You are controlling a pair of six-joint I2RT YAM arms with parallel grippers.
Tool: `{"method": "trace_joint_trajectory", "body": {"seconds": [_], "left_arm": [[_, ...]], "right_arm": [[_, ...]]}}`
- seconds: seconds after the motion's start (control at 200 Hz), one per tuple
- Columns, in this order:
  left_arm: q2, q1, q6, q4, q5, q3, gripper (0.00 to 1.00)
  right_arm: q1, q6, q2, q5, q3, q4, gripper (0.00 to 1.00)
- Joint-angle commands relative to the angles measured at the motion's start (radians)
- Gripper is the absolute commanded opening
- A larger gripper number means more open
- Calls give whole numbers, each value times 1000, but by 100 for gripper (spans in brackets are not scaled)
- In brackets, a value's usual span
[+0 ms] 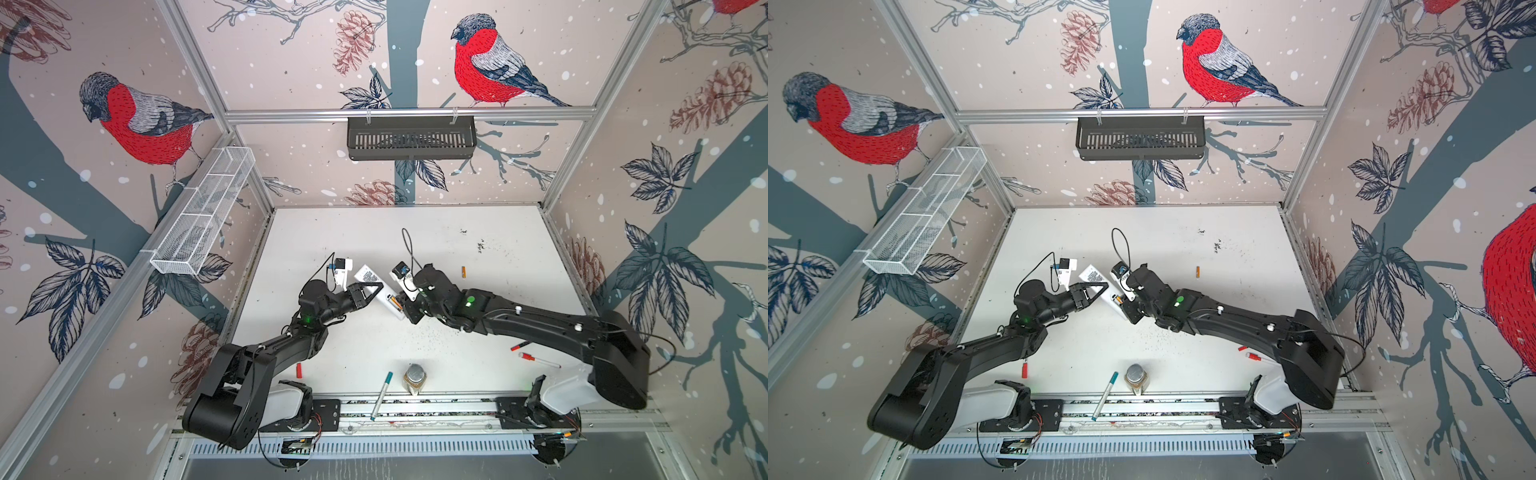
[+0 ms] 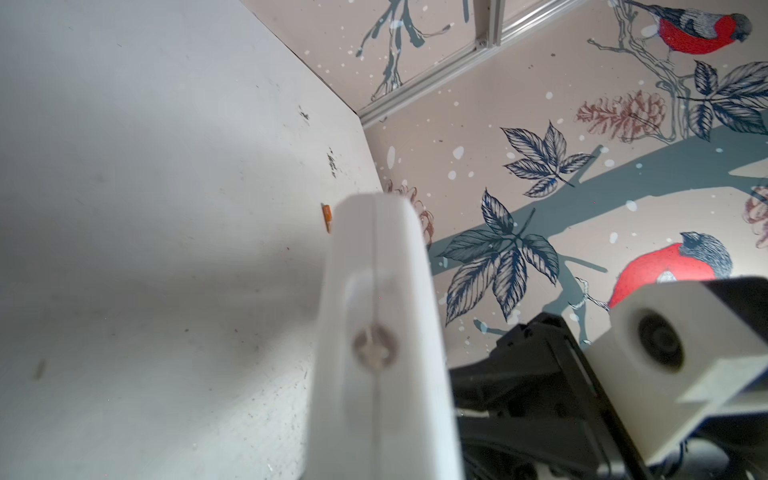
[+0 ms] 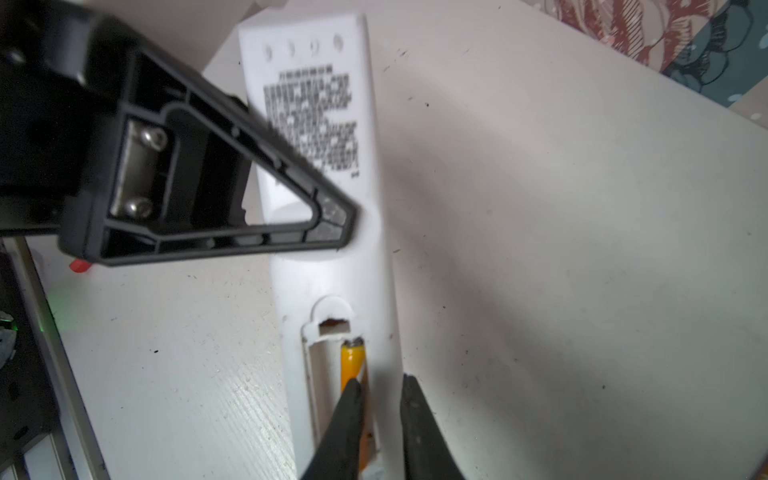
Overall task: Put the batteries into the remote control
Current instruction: 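Open the right gripper and press the battery down into the compartment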
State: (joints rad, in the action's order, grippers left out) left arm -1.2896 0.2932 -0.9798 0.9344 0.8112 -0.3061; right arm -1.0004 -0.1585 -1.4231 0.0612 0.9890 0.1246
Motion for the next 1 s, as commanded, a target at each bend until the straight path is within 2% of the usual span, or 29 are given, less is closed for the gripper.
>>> {"method": "trace_joint_trajectory", "body": {"seconds": [0.0, 0.14, 0.26, 0.455, 0.765, 0.996], "left_arm": [[-12, 26, 12, 104, 74, -11, 0], [-31, 96, 71, 73, 89, -42, 0], [-25, 126, 99, 70, 87, -45, 0], [5, 148, 136, 43, 77, -49, 0], [28, 163, 118, 86, 98, -49, 0], [40, 166, 121, 84, 99, -45, 0]], "right_arm": [[23, -4, 95, -75, -52, -22, 39], [73, 0, 223, -183, -109, 13, 66], [79, 16, 289, -220, -142, 58, 78], [83, 9, 349, -266, -214, 61, 77], [84, -18, 321, -333, -248, 5, 72], [84, -19, 269, -331, -240, 2, 62]]}}
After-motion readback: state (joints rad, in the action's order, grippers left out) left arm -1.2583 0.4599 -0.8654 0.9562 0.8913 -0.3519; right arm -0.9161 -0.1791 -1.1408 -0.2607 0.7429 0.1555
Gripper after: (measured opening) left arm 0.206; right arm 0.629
